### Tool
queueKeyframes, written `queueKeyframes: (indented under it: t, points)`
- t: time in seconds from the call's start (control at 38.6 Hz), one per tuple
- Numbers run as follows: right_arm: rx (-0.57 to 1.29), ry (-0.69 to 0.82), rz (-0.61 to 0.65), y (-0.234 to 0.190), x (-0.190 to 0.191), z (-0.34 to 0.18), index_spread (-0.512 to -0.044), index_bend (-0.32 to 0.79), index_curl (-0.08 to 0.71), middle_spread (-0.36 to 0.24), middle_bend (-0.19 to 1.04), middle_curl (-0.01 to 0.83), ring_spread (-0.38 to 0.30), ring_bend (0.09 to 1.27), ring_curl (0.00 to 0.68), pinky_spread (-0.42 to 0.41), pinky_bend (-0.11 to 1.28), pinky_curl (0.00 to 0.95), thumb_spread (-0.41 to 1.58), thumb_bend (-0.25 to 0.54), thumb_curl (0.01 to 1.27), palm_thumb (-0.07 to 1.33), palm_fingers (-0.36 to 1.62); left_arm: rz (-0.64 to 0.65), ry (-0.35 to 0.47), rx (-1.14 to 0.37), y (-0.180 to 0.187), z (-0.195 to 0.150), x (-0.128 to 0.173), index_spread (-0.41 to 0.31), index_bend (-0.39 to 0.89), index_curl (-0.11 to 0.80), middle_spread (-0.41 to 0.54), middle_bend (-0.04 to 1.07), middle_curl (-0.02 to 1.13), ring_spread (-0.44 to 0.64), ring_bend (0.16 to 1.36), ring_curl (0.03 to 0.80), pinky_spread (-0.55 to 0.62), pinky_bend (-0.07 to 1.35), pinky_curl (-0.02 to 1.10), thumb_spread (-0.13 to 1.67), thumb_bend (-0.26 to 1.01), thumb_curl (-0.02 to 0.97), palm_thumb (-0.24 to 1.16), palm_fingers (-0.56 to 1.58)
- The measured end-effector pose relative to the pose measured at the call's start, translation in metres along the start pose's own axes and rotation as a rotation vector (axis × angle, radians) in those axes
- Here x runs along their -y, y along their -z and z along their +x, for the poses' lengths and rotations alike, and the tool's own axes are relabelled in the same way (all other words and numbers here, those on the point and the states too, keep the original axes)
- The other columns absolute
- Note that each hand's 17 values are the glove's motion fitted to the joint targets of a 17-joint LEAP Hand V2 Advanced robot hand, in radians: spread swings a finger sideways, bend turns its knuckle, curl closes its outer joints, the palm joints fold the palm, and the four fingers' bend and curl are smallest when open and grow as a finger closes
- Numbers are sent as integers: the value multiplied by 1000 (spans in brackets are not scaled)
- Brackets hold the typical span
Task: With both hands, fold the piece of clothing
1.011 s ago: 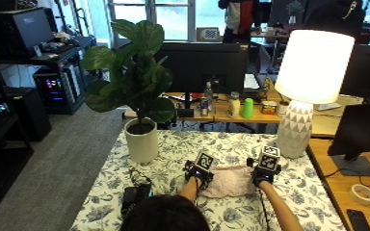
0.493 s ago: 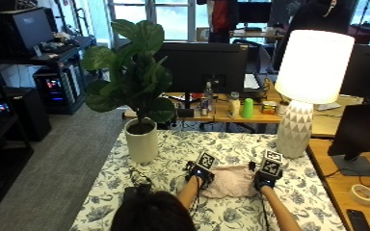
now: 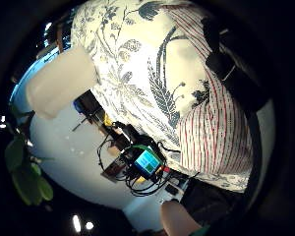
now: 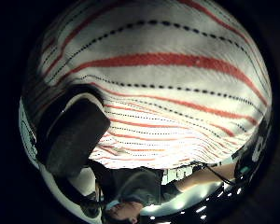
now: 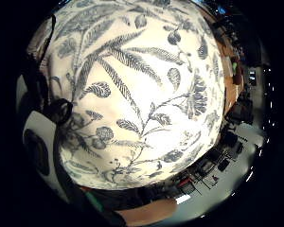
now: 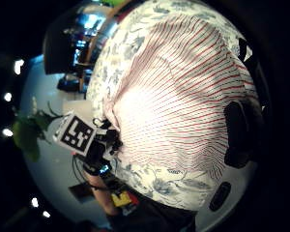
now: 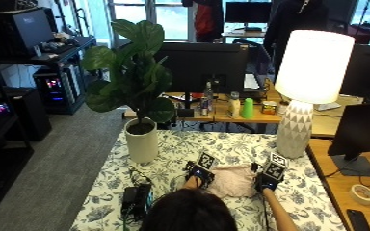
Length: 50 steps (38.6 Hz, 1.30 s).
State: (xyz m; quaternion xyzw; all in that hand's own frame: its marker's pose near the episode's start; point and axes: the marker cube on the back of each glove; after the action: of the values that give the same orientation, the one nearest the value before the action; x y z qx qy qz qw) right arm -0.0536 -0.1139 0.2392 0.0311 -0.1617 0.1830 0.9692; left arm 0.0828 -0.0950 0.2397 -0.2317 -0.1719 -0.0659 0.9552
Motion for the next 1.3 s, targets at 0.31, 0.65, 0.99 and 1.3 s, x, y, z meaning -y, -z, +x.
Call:
queueKeyframes:
  t: [0.31, 0.65, 0.99, 1.3]
  points:
    - [88, -64, -337, -17, -21, 13, -209, 124, 291, -160, 436, 571, -217, 949, 517, -271, 922, 507, 1257, 78, 361, 1144, 1250, -254, -127, 30, -8, 0, -29, 19, 104, 186, 291, 155, 239, 210, 836, 336, 4, 885, 372, 1199, -14, 194, 94, 184]
    - [-44, -16, -136, 37, 2, -27, -208, 123, 303, -153, 437, 577, -215, 962, 519, -270, 925, 513, 1272, 58, 353, 1155, 1245, -123, -187, -72, -7, -38, -37, 46, 89, 181, 312, 171, 249, 248, 836, 332, 35, 870, 367, 1215, -30, 180, 35, 110]
    - [3, 517, -117, 53, -52, -242, -208, 123, 311, -150, 439, 580, -207, 960, 519, -261, 919, 516, 1263, 36, 352, 1171, 1240, 133, -52, -219, 69, -138, -36, 46, 125, 192, 243, 205, 280, 146, 826, 316, 62, 793, 339, 1327, 6, 157, 13, 248]
    - [-8, 435, -646, -65, -112, -305, -209, 119, 313, -145, 444, 574, -210, 942, 510, -274, 887, 505, 1216, 15, 368, 1195, 1247, -6, 200, -170, 58, -205, -63, -9, 158, 255, 128, 169, 306, 56, 732, 306, 16, 701, 332, 1558, 87, 155, 112, 428]
